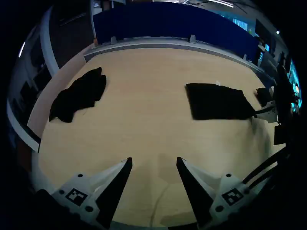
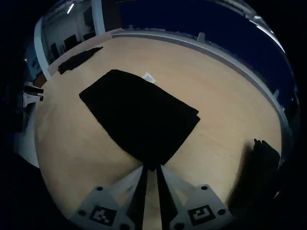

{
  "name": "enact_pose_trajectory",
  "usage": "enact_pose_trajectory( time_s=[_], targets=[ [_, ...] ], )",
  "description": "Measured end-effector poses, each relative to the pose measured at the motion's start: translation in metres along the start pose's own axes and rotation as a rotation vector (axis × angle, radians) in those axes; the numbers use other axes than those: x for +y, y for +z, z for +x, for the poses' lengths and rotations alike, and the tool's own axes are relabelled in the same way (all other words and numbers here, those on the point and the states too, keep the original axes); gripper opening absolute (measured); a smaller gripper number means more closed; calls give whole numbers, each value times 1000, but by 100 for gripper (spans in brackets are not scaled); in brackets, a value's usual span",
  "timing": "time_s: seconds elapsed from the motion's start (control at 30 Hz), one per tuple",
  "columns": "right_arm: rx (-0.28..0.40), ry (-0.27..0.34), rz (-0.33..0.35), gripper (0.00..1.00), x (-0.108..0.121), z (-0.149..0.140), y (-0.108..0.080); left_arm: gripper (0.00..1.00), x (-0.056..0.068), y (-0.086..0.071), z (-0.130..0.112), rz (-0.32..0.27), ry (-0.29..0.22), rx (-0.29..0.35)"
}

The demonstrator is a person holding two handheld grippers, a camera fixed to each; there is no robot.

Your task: Fold towel

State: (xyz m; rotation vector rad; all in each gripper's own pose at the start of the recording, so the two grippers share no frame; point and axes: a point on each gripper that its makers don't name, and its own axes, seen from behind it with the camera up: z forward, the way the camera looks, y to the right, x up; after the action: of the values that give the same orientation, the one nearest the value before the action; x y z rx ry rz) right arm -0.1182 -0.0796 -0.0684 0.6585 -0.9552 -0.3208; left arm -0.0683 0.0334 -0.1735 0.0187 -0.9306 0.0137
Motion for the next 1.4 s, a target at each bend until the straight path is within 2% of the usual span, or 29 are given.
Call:
enact_pose_trajectory(
  time_s=[0.17, 0.4, 0.67, 0.97, 1.23, 1.4],
  targets=[
    [-4, -10, -5, 9, 1, 2, -1, 85, 0, 0, -4, -1, -1, -5],
    [9, -52, -1, 7, -2, 11, -5, 85, 0, -5, -5, -7, -9, -3],
    [40, -71, -7, 6, 0, 30, -15, 85, -2, -12, -6, -9, -21, 2],
    [91, -135, -20, 6, -4, 75, -24, 85, -7, -20, -9, -9, -39, 12],
    [144, -210, -15, 6, -21, 124, -29, 85, -14, -32, -11, 2, -64, 31],
    [160, -240, -10, 6, -31, 144, -30, 85, -16, -37, -14, 7, -83, 38]
  ],
)
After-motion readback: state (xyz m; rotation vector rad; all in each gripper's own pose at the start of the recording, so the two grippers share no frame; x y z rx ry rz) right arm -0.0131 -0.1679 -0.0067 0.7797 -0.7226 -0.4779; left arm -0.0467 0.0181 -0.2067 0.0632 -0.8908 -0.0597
